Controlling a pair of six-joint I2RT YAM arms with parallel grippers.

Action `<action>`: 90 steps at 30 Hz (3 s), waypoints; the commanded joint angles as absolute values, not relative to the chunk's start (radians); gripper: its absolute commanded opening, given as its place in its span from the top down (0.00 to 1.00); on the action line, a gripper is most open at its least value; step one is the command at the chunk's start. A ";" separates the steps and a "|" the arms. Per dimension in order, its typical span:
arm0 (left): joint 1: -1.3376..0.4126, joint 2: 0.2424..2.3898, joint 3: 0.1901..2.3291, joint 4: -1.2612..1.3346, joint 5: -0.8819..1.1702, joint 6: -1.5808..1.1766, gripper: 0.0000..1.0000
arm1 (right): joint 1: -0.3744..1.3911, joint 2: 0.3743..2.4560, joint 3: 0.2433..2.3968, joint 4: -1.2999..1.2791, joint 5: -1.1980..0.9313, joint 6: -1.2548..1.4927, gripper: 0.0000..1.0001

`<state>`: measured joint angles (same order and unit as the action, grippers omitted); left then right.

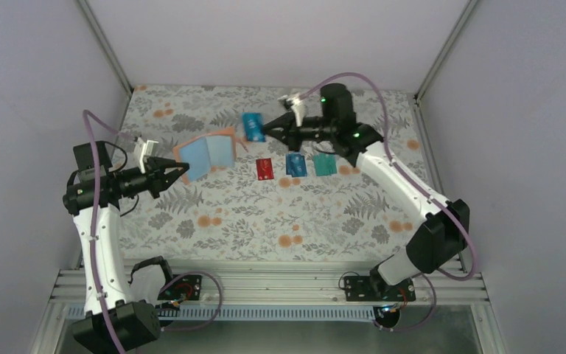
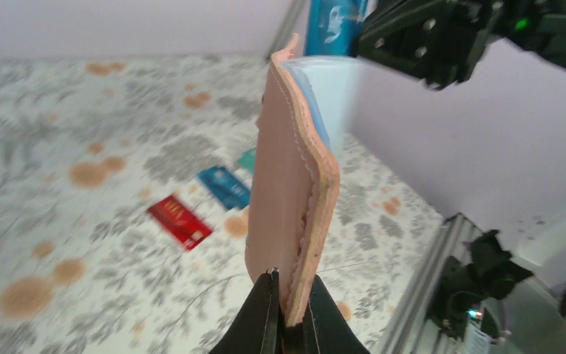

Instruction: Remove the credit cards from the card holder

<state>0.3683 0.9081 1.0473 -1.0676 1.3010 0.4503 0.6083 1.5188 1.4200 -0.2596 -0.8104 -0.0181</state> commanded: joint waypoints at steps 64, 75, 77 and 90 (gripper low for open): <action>0.256 1.596 1.023 -0.852 0.793 0.182 0.05 | 0.175 1.533 1.331 -0.518 -0.509 0.154 0.27; 0.256 1.375 1.057 -0.588 0.423 0.120 0.00 | 0.137 1.187 1.102 -0.217 -0.295 0.176 0.00; 0.256 1.320 1.030 -0.489 0.402 0.100 0.00 | 0.110 1.121 1.049 -0.156 -0.257 0.182 0.00; 0.243 1.171 0.671 0.161 0.310 -0.026 0.00 | 0.078 0.811 0.548 0.371 0.047 0.153 0.00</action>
<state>0.2481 1.2201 0.8093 -0.1505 0.3504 0.0238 0.0830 0.8410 0.6754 0.1410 -0.0933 0.1562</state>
